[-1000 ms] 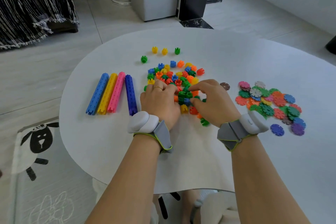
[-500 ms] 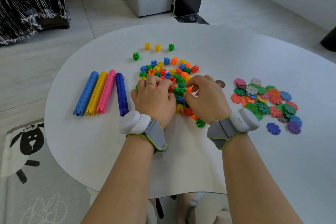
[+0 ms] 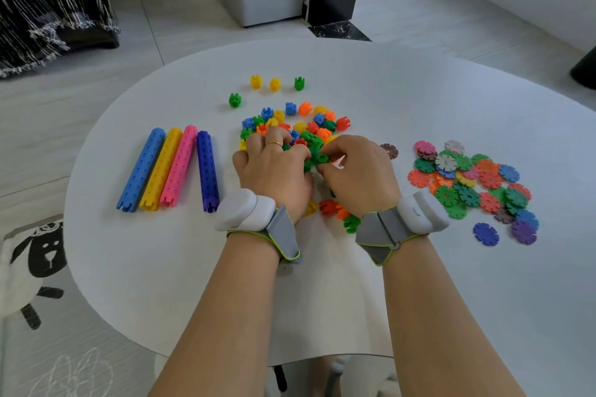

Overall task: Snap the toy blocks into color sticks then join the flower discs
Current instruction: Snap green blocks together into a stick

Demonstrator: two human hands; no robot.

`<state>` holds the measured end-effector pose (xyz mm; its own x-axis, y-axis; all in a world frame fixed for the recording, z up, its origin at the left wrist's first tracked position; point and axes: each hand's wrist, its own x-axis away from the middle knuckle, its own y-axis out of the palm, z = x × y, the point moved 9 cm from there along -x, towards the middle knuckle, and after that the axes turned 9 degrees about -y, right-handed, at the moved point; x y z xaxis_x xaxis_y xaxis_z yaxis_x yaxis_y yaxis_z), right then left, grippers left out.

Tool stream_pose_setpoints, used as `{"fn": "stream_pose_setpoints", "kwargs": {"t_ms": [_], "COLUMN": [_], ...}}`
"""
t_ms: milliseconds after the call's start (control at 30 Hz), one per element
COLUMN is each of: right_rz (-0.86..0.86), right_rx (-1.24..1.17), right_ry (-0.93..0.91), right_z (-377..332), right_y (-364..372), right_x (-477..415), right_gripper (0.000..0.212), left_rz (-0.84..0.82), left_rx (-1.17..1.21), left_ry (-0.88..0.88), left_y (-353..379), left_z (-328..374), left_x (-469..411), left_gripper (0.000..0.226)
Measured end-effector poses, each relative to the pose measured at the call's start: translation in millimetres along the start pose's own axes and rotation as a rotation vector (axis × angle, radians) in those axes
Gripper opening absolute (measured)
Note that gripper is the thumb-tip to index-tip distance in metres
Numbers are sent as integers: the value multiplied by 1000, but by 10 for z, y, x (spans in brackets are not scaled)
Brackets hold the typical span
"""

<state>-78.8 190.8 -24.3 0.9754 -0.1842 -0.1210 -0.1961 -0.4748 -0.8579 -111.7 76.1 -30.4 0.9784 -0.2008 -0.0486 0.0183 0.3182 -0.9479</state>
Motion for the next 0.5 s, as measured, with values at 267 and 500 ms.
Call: {"fn": "stream_pose_setpoints", "kwargs": {"t_ms": [267,500], "right_rz": [120,133], "right_rx": [-220,-412], "right_ry": [4,45], "right_z": [-37,-51], "right_y": [-146,-126], "right_x": [54,60], "right_gripper": [32,25], "left_rz": [194,27], "left_rx": [302,669], "left_ry": [35,-49], "left_y": [-233,-190], "left_z": [-27,-61], "left_x": [-15,2], "left_gripper": [26,14]}}
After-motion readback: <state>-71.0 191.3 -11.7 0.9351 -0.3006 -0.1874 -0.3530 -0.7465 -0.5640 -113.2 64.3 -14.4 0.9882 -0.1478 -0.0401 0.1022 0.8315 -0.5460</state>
